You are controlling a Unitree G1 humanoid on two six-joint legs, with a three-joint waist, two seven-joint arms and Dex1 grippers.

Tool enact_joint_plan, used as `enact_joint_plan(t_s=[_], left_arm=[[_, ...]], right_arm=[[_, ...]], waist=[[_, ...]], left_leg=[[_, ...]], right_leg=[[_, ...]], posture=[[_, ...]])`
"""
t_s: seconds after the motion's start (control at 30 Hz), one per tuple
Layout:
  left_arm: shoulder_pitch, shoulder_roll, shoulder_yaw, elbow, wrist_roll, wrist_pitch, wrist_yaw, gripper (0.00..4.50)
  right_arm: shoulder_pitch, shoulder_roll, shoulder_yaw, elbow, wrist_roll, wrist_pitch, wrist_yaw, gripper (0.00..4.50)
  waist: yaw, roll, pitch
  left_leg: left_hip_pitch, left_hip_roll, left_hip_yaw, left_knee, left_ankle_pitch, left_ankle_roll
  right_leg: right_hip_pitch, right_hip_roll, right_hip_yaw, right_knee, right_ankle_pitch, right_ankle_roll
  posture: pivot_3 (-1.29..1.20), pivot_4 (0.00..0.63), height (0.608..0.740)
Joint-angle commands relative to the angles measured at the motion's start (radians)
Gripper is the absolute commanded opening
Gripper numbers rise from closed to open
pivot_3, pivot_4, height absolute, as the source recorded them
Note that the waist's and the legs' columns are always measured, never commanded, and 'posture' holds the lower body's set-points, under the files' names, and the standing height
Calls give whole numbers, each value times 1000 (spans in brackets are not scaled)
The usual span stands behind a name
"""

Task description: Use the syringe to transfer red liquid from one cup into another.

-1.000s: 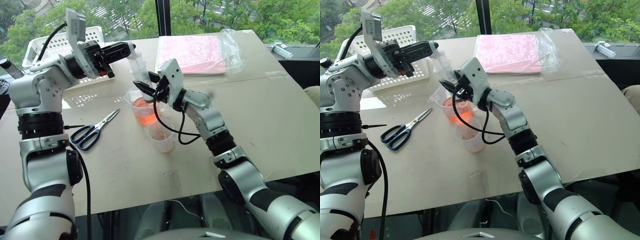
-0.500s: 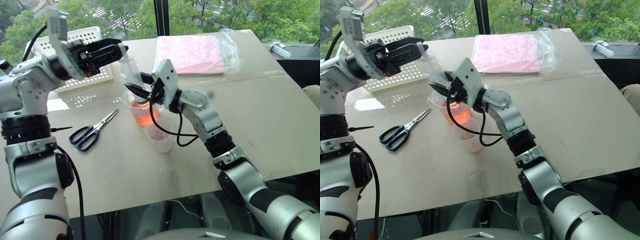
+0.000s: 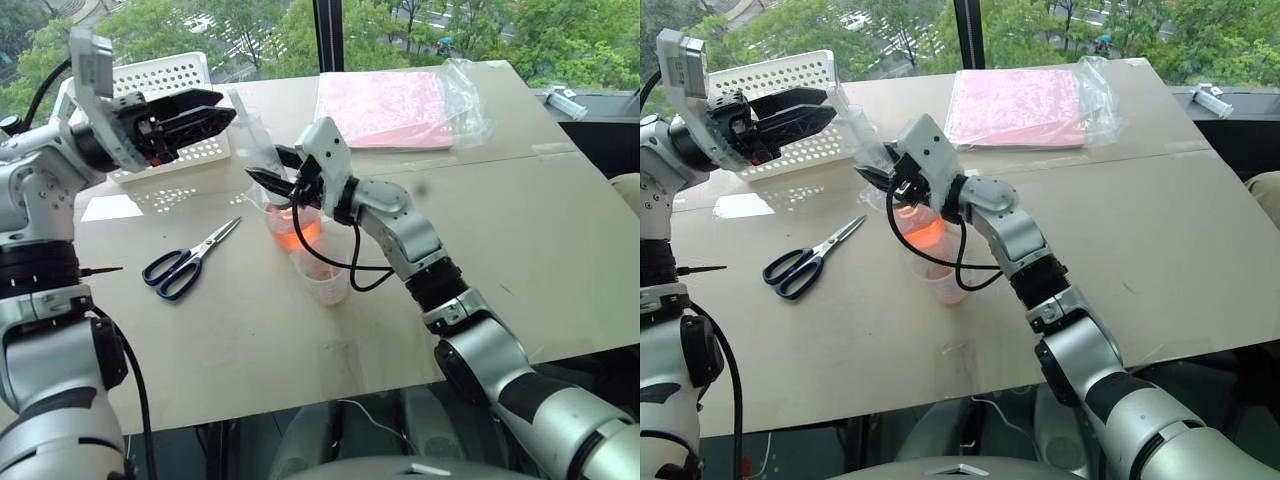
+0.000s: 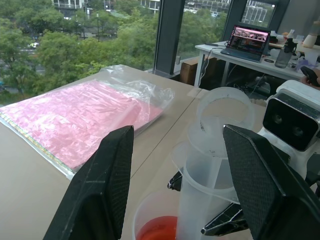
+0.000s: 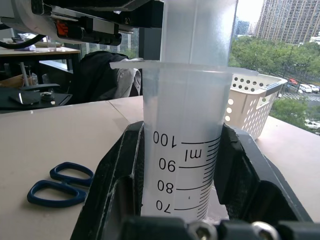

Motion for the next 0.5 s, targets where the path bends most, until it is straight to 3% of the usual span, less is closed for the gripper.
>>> enact_joint_plan(t_s=[0.03, 0.5], left_arm=[[-11, 8, -4, 7, 14, -20, -4, 2872], [20, 64, 50, 122, -17, -5, -81, 2872]], right_arm=[[-74, 72, -20, -36, 24, -54, 1, 1476], [-103, 88, -71, -30, 68, -77, -12, 1476]], waist=[[-2, 0, 0], [-11, 0, 0]], left_leg=[[0, 0, 0, 0, 0, 0], [0, 0, 0, 0, 0, 0]], right_leg=[[0, 0, 0, 0, 0, 0], [0, 0, 0, 0, 0, 0]], posture=[[0, 150, 740], [0, 150, 740]])
